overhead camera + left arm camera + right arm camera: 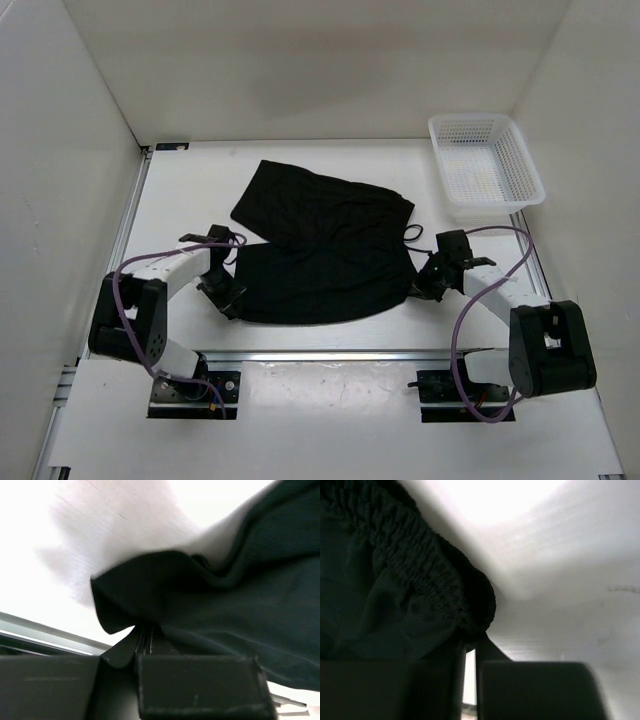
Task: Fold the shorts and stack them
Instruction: Fold the shorts
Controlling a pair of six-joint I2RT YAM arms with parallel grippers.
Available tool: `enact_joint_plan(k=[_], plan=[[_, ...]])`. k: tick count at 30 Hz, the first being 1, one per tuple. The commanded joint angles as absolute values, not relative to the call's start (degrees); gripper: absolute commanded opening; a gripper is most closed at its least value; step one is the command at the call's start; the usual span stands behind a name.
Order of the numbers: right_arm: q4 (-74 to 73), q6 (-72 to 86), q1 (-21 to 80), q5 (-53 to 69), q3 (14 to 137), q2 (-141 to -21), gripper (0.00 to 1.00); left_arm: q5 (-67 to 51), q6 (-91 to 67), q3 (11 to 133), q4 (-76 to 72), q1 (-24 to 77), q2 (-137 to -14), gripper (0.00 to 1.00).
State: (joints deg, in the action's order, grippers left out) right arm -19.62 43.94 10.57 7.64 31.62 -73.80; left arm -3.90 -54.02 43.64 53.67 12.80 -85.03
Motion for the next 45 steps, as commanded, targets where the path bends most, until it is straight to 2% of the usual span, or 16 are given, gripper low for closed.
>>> enact_joint_plan(k=[1,6,10,16,19,22,31,38,40,41,42,43,45], plan=[[-18.1,42.5,10.4,5.6,34.3,-74.2,0.00,0.3,-54.0,47.6,56.5,12.5,-79.6,0.11],[-26.3,40.9,10.4,4.9,34.8,-65.7,0.00,3.0,-54.5,52.6,65.7,11.2,-71.4,0.11],[-38.5,39.5,10.4,2.3,34.8,-54.1,0.00,3.0,-54.5,56.7,71.4,10.5,-62.8,0.11],[-49.2,39.5,10.4,0.5,38.8,-45.0,0.00,3.5,-54.5,60.7,75.8,9.9,-58.5,0.11],[-52.4,40.1,10.4,-0.8,43.1,-43.2,0.00,3.5,-54.5,67.1,76.4,9.9,-59.6,0.11],[-53.0,40.1,10.4,-2.5,48.1,-44.6,0.00,5.2,-52.0,77.3,74.9,9.4,-66.0,0.11],[-41.2,38.1,10.4,-9.0,59.1,-62.6,0.00,5.8,-46.9,111.2,70.2,8.8,-98.4,0.11],[-34.0,37.0,9.3,-13.3,75.7,-86.0,0.00,1.8,-44.2,145.6,69.0,8.8,-128.5,0.11],[-33.5,37.0,8.6,-13.9,80.0,-93.8,0.03,0.3,-43.7,152.4,62.6,8.8,-136.3,0.11],[-33.5,37.5,8.6,-13.9,85.1,-96.0,0.12,-3.0,-43.7,152.9,59.6,8.8,-137.6,0.19],[-35.1,37.5,8.6,-13.9,87.3,-99.3,0.46,-4.0,-43.7,154.4,57.8,9.3,-139.2,0.55],[-35.8,37.5,8.6,-13.1,89.1,-100.4,0.59,-4.0,-42.9,155.3,57.1,9.3,-139.2,0.70],[-35.8,37.5,8.6,-12.5,90.8,-100.4,0.72,-1.9,-41.5,155.3,57.1,10.5,-136.8,0.85]])
